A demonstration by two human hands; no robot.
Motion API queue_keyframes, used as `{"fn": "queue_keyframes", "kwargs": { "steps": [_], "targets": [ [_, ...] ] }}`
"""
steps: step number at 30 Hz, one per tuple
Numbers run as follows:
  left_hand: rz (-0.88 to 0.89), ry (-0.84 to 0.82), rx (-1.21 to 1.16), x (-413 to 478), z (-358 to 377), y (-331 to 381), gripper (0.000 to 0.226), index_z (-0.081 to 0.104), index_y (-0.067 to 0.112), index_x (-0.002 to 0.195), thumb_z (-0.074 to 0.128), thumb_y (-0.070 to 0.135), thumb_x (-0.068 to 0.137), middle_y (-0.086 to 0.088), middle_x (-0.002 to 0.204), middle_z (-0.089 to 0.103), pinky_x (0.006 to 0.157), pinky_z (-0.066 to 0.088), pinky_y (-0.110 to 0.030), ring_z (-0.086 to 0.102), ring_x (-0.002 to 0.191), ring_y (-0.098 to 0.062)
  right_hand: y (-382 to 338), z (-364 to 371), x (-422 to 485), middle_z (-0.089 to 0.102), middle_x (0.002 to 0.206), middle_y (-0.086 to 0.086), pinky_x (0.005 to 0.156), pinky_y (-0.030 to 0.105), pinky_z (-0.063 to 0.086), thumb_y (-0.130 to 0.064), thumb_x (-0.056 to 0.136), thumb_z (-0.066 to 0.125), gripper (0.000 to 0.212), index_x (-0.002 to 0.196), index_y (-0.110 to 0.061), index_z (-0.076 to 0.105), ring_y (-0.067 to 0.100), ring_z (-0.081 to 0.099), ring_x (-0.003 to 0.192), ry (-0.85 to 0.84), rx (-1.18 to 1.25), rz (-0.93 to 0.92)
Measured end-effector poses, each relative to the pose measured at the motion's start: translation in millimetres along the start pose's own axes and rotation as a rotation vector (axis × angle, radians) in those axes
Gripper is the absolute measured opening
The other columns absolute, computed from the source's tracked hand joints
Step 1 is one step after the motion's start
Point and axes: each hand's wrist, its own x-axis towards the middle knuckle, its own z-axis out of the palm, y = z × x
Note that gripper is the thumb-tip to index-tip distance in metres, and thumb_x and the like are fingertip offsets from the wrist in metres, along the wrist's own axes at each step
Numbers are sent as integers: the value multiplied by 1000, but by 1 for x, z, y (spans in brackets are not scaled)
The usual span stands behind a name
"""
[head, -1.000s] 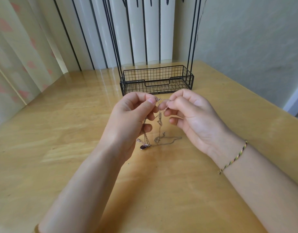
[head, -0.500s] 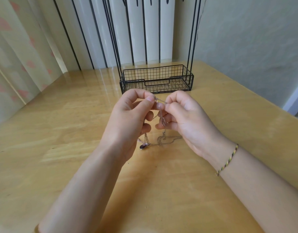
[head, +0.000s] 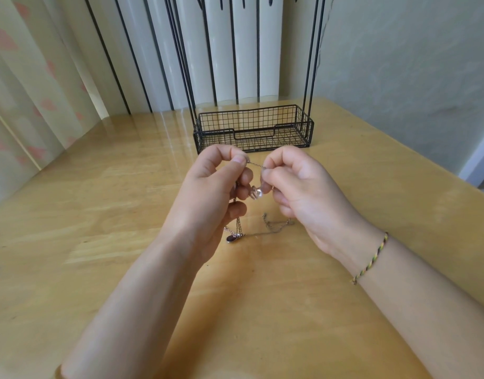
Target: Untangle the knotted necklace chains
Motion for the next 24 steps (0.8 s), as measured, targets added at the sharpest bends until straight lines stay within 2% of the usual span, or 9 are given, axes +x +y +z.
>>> {"fn": "queue_keyframes", "kwargs": {
  "steps": [3,8,13,19,24],
  "targets": [
    [-30,1,-74,1,0,0,18,50,19,83,45,12,99,6,59,49,39,31,-14,43,49,-7,-3,0,-1,50,64,-3,41,8,31,-1,89,50,20,75,-15,50,-1,43,41,-15,7,-19],
    [-70,39,-183,2,1,-1,16,51,15,85,45,9,98,2,62,48,37,32,-15,44,46,-7,-6,-1,-3,49,60,1,38,7,31,0,89,49,18,76,-12,51,0,43,36,-35,21,-3],
    [-46,66,-105,1,1,-2,16,53,18,84,48,12,98,2,67,50,37,30,-15,43,46,-6,-6,-1,-3,49,50,-2,38,7,26,-4,89,50,17,77,-15,52,2,36,36,-27,-35,13],
    [3,59,-64,1,1,-1,14,51,18,87,47,11,98,4,64,51,37,21,-15,28,47,-7,-7,-1,-3,44,46,-1,37,10,25,-4,89,50,14,79,-14,52,4,33,40,-15,-52,24],
    [37,60,-17,1,1,-1,15,51,18,85,48,11,98,4,64,54,37,24,-14,25,43,-6,-7,-1,-3,40,45,-2,37,12,24,-5,88,50,11,80,-12,53,5,32,41,4,-66,33]
  ]
}}
